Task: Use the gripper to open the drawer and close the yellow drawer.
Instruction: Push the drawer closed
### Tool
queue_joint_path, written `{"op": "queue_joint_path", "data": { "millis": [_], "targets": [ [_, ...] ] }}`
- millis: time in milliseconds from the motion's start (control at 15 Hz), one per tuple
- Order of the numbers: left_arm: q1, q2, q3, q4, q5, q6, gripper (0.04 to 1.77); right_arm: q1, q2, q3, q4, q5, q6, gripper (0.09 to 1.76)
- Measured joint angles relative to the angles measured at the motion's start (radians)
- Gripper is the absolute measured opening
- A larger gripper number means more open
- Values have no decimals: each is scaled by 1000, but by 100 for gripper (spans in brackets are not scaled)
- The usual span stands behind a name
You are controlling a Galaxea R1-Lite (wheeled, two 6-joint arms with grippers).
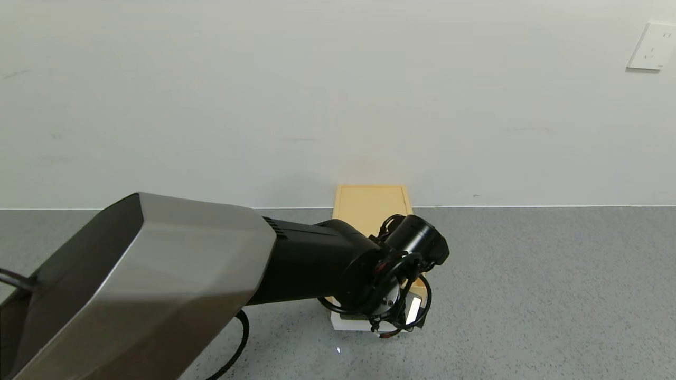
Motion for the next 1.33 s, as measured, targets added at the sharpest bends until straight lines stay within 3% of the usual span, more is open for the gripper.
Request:
{"op": "queue_joint_path", "data": {
  "millis": [333, 1333],
  "targets": [
    [15, 16, -42, -1, -4, 10, 173, 0, 0, 0, 0, 0, 0, 171],
    [57, 61, -82, -164, -8, 122, 173, 0, 0, 0, 0, 0, 0, 171]
  ]
}}
